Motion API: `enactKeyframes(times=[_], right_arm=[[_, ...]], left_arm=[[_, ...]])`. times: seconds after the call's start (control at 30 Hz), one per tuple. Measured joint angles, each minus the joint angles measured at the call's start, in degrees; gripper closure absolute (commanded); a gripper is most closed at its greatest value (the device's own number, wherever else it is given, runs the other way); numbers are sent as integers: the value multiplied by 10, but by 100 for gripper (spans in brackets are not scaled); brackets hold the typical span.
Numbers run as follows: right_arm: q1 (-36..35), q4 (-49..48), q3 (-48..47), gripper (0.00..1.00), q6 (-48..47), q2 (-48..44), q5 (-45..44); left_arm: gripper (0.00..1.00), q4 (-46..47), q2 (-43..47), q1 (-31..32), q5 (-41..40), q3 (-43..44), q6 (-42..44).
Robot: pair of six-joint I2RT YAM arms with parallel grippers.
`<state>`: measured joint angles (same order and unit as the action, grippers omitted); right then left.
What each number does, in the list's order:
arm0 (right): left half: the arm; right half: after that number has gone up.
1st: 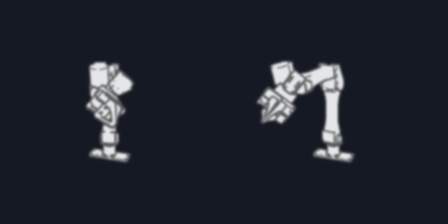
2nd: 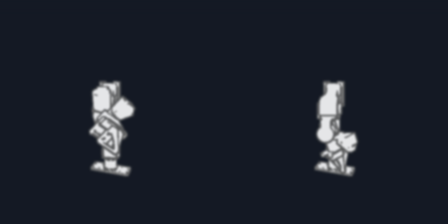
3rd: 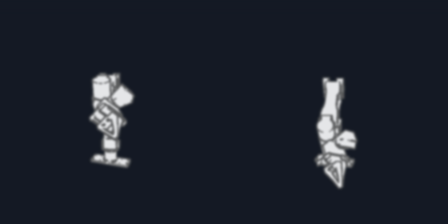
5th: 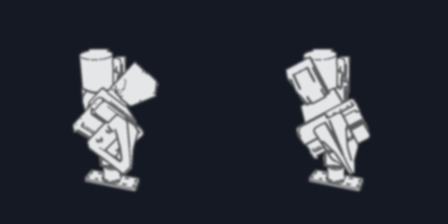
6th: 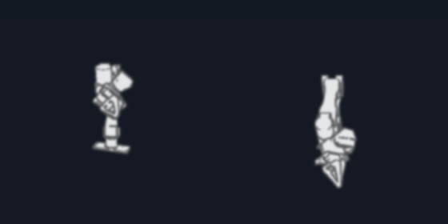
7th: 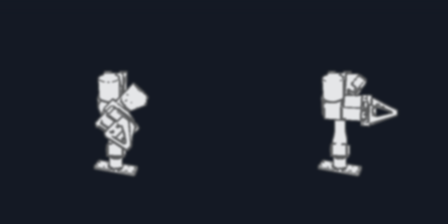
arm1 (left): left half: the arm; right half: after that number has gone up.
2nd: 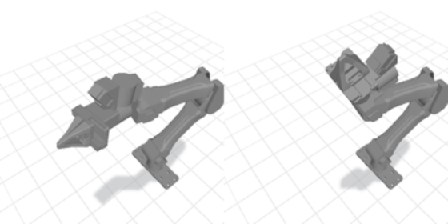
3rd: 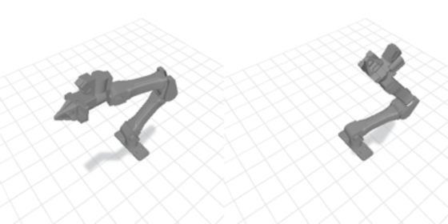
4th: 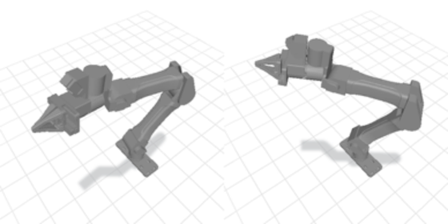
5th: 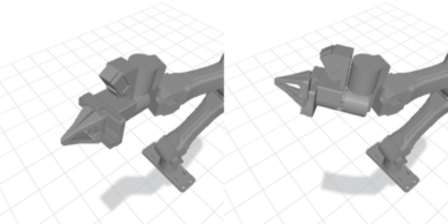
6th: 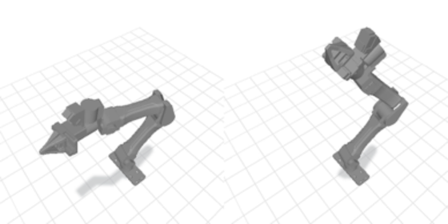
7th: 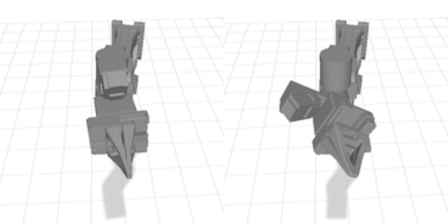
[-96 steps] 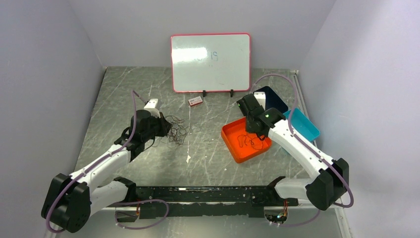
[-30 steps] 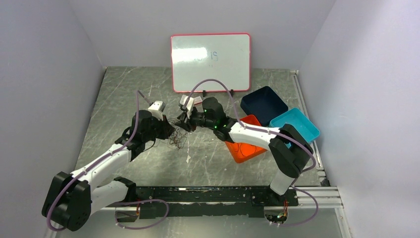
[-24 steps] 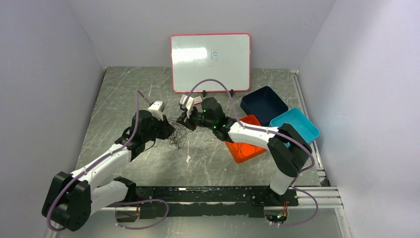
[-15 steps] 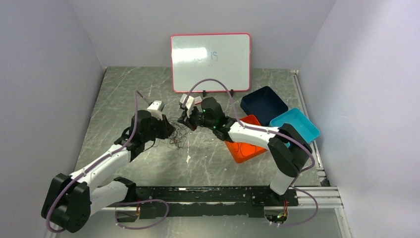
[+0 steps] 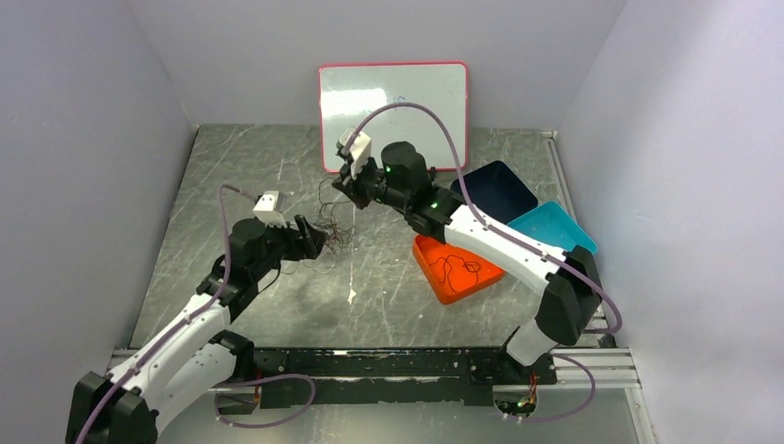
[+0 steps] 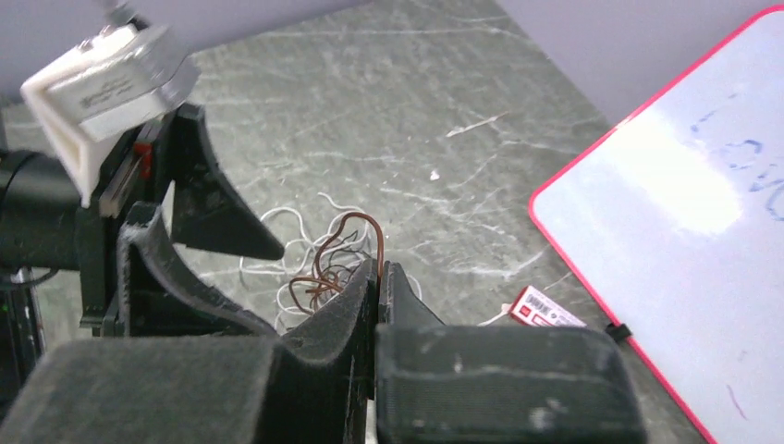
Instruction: Untangle the cables
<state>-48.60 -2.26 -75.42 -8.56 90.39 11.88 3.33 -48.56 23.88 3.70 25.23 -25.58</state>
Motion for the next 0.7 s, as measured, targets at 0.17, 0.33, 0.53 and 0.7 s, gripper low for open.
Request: enactKeyframes(times=[0.17,0.33,0.53,0.7], right_arm=[[0,69,-63,100,13,-10,-28],[0,116,-108,100,41,-13,-38],[0,164,-177,100,71,-13,-37],[0,181,-201,100,88,-12,-28]], left_arm=[[20,10,63,0,-1,-29,1],[18,19,101,0,6,-40,10],[16,33,144,0,35,-38,31],[15,48,137,0,68,-8,63]])
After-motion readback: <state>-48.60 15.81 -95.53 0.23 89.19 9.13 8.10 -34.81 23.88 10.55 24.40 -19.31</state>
